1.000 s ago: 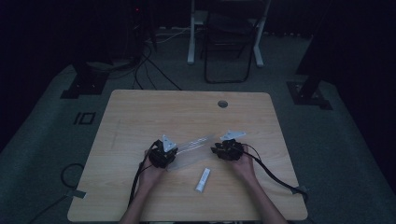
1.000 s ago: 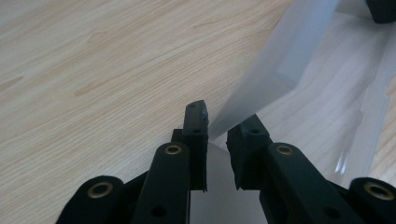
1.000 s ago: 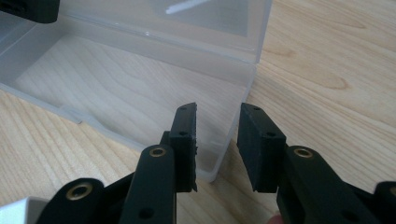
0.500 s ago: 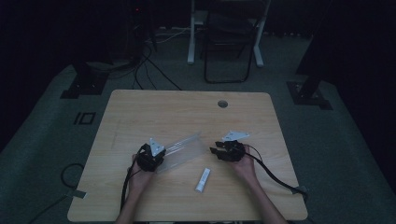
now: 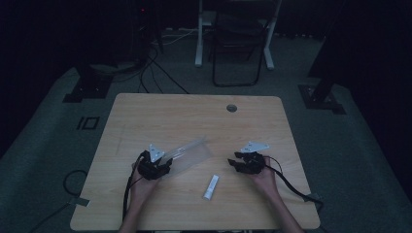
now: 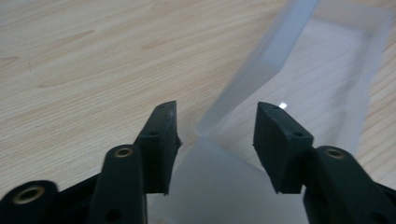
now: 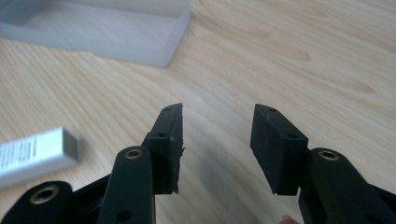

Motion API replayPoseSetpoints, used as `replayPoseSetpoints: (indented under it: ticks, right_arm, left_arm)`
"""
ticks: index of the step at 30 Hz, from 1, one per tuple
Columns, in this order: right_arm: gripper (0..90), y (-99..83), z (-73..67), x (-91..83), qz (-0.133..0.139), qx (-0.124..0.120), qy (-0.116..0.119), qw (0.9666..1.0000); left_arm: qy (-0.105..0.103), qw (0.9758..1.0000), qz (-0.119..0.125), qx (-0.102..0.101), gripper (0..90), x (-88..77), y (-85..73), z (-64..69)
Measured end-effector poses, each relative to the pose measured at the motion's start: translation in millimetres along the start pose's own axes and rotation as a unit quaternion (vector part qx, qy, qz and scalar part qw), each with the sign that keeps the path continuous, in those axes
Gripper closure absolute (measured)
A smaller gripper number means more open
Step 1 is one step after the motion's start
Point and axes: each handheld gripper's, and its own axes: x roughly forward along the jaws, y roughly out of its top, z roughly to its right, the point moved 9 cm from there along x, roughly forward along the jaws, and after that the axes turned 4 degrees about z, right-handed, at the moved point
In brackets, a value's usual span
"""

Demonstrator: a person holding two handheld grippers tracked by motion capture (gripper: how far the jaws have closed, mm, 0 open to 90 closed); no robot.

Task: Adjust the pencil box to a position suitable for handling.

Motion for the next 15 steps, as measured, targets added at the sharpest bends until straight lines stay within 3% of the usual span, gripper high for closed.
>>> replayPoseSetpoints:
  ticks: [9,15]
  right_arm:
    - [50.7,-28.4,9.8,-11.1,-0.038,-0.014,-0.024,0.9989]
    - [50.0,-32.6,13.6,-11.6,-0.034,-0.002,-0.026,0.9991]
  left_arm:
    - [-0.015,0.9996,0.003,-0.024,40.9,-15.5,-1.1,-1.0]
    - [-0.029,0.9986,0.009,-0.044,40.2,-31.0,-2.9,1.2]
